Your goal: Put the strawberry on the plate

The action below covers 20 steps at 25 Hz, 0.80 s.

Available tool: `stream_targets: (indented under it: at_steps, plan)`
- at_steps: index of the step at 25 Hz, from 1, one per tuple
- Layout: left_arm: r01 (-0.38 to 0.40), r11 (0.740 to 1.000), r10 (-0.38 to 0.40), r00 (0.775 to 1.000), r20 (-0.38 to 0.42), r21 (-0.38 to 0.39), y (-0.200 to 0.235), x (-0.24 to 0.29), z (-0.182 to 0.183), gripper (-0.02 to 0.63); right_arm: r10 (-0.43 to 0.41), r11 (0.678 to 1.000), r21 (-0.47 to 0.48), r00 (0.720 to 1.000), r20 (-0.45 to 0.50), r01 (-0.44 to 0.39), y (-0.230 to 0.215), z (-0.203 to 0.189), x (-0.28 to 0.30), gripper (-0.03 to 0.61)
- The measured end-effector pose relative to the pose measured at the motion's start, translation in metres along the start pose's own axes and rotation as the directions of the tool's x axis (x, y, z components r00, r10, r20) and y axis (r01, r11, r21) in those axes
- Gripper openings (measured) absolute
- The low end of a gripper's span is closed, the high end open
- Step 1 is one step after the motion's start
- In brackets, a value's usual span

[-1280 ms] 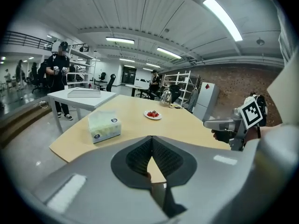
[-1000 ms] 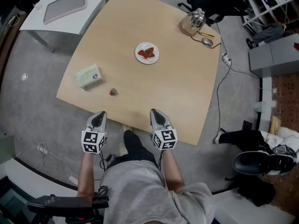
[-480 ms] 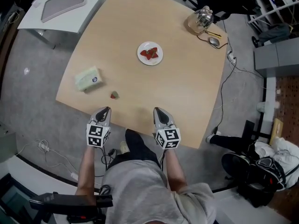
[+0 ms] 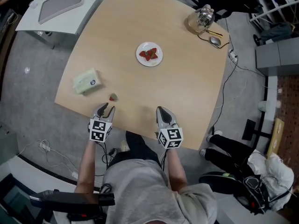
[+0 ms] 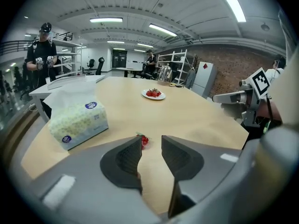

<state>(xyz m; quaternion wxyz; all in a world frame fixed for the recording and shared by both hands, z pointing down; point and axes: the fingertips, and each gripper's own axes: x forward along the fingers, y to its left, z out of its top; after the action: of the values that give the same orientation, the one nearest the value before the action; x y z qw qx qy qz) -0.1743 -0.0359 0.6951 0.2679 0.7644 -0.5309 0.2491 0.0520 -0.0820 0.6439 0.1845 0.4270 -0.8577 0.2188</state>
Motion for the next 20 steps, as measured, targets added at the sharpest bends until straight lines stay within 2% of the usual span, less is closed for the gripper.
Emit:
stream_targets:
  at_steps: [9, 20]
  plan:
    - [-0.020, 1.000, 0.020, 0.999, -0.049, -0.005, 0.010, 0.028, -0.007, 0.223, -0.035, 0.999, 0.010, 0.999, -0.004, 0.035, -0.024, 0.004, 0.005, 0.006]
    - [-0.012, 1.000, 0.011, 0.994, -0.104, -0.003, 0.016, 0.049, -0.015, 0.239, -0.037, 0.999, 0.013, 0.999, -0.022, 0.037, -0.031, 0.004, 0.018, 0.006]
